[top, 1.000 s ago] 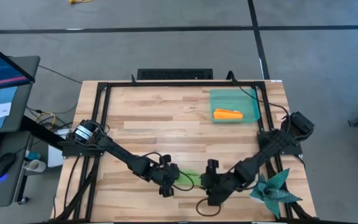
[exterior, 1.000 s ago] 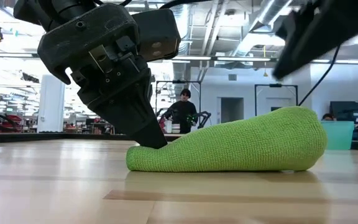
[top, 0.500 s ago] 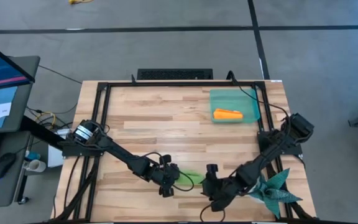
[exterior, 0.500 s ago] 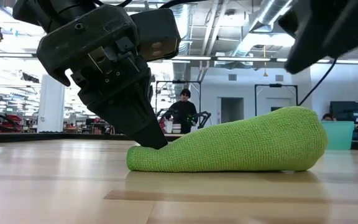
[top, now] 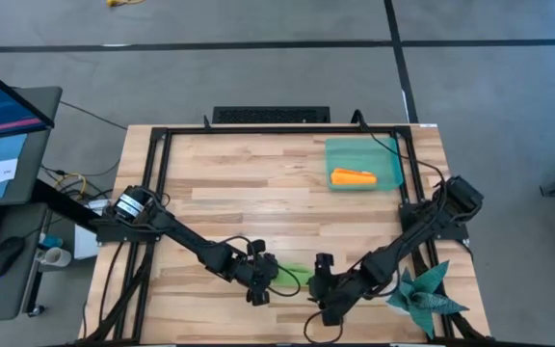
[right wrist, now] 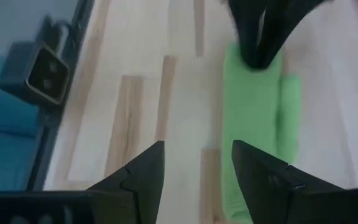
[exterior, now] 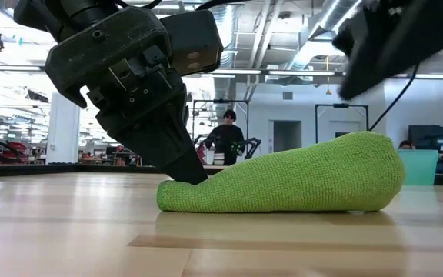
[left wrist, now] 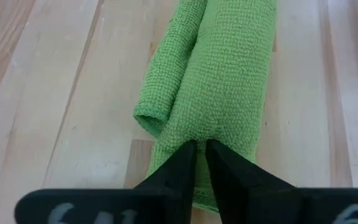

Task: Roll microfiber towels into tight, uniform cylinder then place into a basket
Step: Roll the green towel

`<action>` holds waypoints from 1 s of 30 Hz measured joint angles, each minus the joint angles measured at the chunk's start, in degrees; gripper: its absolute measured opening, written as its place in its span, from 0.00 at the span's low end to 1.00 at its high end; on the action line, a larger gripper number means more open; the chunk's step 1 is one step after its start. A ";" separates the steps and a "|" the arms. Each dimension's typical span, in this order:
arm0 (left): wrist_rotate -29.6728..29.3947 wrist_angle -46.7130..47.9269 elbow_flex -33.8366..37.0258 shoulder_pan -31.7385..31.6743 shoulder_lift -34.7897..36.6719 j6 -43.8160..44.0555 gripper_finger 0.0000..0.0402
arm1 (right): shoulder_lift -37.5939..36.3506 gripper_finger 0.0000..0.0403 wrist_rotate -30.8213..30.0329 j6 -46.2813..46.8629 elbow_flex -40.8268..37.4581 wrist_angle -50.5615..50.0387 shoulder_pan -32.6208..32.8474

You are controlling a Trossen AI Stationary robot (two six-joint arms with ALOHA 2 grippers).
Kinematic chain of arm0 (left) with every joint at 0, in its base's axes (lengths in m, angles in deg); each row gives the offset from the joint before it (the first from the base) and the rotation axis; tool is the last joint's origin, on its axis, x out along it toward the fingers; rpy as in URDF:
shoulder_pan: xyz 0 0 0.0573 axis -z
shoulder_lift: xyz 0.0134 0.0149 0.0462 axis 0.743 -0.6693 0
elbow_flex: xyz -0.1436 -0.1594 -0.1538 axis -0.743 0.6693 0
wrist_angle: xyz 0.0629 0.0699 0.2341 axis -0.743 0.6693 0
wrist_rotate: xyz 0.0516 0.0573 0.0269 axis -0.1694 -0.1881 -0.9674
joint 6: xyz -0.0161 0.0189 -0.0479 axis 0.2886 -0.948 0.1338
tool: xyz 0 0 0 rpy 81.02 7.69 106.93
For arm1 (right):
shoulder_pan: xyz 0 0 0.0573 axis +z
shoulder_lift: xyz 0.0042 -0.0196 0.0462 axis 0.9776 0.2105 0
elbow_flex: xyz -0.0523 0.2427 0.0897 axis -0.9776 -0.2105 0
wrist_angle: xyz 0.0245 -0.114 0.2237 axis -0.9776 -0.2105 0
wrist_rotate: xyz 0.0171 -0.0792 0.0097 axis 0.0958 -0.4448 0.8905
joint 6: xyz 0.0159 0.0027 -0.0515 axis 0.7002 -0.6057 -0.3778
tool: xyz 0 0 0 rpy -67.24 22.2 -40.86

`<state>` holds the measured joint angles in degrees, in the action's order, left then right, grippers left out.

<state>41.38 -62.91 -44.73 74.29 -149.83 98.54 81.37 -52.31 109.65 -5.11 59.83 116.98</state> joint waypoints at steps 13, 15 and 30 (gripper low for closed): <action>-0.25 -0.05 -0.02 -0.02 -0.02 -2.08 0.12 | 6.63 0.52 0.60 1.17 -0.03 -1.53 -2.05; -0.30 -0.11 -0.02 -0.02 -0.02 -2.10 0.12 | 7.08 0.52 0.59 2.96 0.00 -2.36 -2.64; -0.94 -0.90 -0.04 -0.13 -0.07 -2.82 0.18 | 6.84 0.52 1.10 6.47 0.05 -7.86 -5.34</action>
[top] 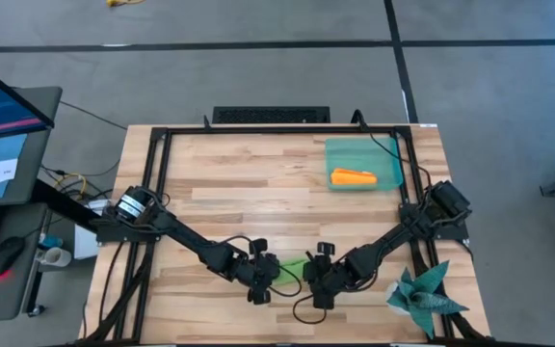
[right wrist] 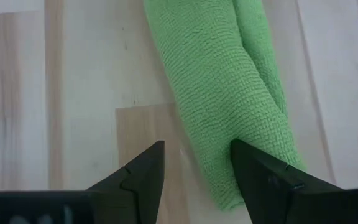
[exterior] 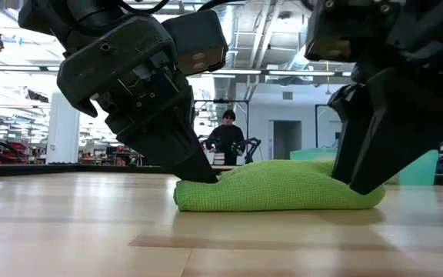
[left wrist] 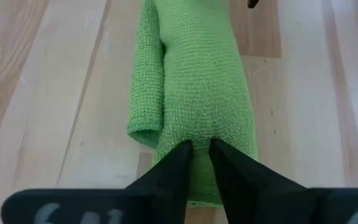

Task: Roll microfiber towels into tight, uniform cylinder then place into a basket
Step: Roll the green towel

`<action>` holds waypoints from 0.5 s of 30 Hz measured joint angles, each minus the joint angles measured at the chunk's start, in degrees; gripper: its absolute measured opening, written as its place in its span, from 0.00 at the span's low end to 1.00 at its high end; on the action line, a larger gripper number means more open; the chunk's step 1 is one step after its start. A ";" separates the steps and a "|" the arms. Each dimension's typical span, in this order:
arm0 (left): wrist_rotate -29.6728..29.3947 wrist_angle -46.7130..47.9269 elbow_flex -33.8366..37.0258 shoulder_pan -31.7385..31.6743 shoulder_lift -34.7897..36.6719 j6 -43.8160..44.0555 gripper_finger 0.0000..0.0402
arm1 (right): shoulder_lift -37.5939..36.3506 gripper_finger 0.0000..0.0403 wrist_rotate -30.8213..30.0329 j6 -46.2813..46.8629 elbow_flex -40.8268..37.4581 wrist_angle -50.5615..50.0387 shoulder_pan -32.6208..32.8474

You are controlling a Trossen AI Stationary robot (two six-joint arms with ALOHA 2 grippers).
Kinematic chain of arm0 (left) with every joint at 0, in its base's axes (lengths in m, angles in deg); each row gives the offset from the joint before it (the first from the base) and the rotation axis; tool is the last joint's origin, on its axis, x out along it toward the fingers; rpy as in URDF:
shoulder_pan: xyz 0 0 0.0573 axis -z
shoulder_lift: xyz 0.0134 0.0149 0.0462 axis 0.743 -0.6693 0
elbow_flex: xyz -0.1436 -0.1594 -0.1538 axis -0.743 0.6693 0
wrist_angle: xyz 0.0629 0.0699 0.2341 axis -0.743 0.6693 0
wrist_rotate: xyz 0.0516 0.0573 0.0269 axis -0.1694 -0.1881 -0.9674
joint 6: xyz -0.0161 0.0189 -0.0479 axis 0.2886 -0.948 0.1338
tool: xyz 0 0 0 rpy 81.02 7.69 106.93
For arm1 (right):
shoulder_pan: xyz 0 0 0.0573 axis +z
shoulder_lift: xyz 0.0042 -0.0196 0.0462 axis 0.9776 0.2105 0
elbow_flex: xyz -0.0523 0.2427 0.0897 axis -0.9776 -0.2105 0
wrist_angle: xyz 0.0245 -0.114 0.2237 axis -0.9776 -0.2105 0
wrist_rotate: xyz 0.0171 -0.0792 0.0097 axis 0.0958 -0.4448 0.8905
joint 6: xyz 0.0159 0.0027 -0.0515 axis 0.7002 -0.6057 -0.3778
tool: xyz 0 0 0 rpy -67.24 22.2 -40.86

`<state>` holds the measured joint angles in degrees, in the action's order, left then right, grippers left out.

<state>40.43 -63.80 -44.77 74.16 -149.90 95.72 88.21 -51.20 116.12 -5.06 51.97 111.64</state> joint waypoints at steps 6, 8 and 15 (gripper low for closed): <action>0.04 0.15 0.02 -0.04 0.01 -0.02 0.22 | 2.17 0.52 1.93 0.01 0.18 0.41 -1.61; 0.22 -0.06 0.02 -0.04 0.01 -0.02 0.23 | 3.43 0.52 1.66 0.01 0.30 0.42 -1.70; 1.12 2.07 -1.82 0.07 0.57 -4.71 0.21 | 3.83 0.44 1.17 2.18 0.31 0.17 -1.57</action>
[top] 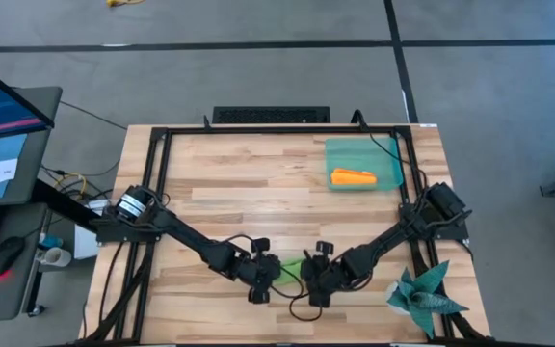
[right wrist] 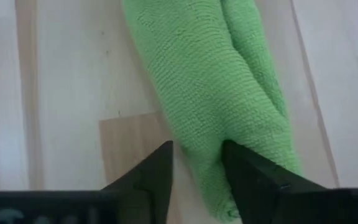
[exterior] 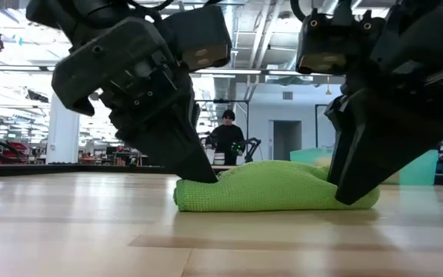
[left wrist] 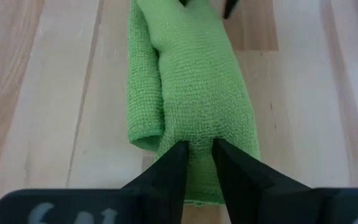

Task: Roll microfiber towels into tight, uniform cylinder then place into a basket
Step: Roll the green towel

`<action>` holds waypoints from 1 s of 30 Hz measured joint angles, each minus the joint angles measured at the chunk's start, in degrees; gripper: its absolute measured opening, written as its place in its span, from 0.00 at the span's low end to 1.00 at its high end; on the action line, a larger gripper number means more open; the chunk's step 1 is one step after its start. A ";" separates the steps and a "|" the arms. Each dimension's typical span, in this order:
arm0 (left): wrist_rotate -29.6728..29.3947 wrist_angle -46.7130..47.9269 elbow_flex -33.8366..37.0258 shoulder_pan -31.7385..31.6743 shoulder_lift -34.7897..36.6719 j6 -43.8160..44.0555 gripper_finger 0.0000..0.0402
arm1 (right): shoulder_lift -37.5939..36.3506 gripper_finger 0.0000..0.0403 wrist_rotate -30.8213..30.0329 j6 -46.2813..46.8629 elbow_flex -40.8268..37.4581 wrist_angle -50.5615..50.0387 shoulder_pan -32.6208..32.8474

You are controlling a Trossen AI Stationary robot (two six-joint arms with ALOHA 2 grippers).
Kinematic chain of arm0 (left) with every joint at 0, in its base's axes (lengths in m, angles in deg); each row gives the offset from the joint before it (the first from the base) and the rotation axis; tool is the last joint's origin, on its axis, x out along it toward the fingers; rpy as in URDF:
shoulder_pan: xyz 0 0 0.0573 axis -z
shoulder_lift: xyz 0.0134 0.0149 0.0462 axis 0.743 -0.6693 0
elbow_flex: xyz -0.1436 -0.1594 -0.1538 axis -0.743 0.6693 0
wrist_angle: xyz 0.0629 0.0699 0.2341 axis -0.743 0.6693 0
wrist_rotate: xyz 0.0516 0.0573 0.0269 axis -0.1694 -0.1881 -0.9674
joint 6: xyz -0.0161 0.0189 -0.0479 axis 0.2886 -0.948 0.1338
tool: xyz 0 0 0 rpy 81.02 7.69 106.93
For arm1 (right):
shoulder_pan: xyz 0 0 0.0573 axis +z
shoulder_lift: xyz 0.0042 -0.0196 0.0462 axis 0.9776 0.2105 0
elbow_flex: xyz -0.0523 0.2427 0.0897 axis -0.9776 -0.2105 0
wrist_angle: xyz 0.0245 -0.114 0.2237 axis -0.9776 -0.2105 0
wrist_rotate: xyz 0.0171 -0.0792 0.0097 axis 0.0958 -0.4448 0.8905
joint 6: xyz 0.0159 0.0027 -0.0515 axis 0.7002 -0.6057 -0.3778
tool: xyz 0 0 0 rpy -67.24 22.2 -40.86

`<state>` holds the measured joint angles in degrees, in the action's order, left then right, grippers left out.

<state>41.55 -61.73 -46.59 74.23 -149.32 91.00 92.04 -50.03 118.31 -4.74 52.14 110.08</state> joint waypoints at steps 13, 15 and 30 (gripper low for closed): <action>-6.91 5.84 -1.41 5.85 6.79 -1.73 0.21 | 0.01 0.04 1.49 9.07 -0.38 5.33 -0.17; -8.78 5.49 -1.44 6.65 6.59 -2.51 0.21 | 0.04 0.06 2.86 10.10 -0.41 7.16 -0.25; -9.02 4.93 -0.80 6.79 6.38 -3.77 0.30 | 0.11 0.10 6.42 15.45 -0.40 10.39 -2.24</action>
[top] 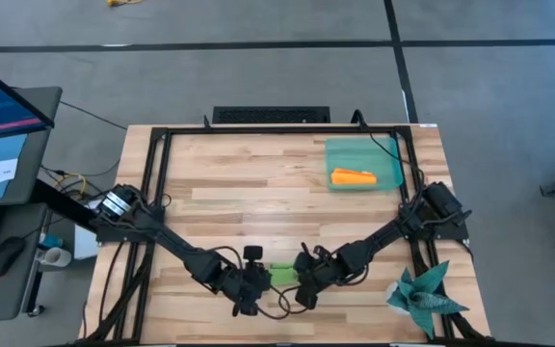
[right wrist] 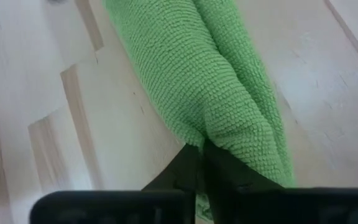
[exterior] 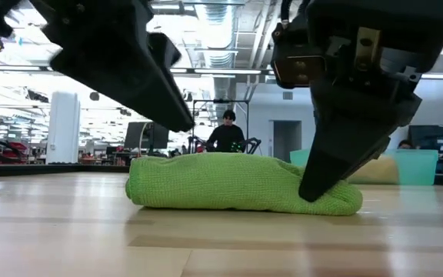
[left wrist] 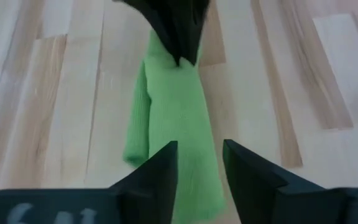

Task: Roll microfiber towels into tight, uniform cylinder then place into a basket
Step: Roll the green towel

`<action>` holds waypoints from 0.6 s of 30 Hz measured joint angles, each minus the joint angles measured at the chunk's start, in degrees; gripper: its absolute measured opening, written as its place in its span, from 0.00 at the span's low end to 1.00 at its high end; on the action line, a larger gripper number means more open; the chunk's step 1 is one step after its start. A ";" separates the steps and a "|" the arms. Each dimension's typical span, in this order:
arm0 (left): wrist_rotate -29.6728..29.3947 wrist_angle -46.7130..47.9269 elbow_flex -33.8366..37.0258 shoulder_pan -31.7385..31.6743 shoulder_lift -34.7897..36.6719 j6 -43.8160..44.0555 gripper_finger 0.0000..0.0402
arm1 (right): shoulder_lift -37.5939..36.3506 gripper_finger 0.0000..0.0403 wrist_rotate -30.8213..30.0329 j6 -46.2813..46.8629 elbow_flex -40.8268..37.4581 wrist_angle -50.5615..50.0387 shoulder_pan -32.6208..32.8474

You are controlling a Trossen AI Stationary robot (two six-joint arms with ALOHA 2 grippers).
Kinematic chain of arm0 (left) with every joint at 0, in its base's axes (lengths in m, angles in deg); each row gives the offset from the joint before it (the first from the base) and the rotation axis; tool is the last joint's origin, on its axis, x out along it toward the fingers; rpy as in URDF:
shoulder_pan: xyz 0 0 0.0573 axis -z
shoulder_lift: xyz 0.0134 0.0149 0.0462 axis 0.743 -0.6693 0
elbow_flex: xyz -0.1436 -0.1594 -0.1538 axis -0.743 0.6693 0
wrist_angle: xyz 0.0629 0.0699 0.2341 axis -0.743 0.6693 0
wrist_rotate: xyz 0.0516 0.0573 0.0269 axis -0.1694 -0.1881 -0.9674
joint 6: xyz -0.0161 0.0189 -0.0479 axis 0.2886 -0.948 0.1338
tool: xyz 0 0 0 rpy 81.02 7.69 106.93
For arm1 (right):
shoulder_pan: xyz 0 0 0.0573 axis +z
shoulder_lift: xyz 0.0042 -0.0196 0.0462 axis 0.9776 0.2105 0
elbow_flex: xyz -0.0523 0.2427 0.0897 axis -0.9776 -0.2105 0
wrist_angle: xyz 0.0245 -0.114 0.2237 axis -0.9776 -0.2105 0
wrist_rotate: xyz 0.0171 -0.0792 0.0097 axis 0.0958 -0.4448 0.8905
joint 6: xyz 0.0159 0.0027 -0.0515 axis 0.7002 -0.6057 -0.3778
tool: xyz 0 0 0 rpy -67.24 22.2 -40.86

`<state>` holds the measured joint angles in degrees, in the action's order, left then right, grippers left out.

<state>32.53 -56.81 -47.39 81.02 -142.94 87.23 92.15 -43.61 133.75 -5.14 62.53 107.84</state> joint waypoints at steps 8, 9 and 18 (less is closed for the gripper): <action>3.85 -3.64 0.00 -2.17 -4.52 0.40 0.44 | 0.04 0.22 -0.30 0.12 0.07 0.86 -0.10; 3.91 -3.33 0.00 -2.45 -4.88 0.55 0.45 | 0.04 0.24 -0.18 0.13 0.06 0.99 -0.10; 6.96 -2.74 -0.22 -4.41 -6.89 5.54 0.46 | -0.85 0.39 4.15 -1.55 0.09 1.04 -1.09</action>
<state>39.49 -59.55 -47.62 76.61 -149.83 92.77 91.30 -39.46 132.20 -5.06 63.57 106.74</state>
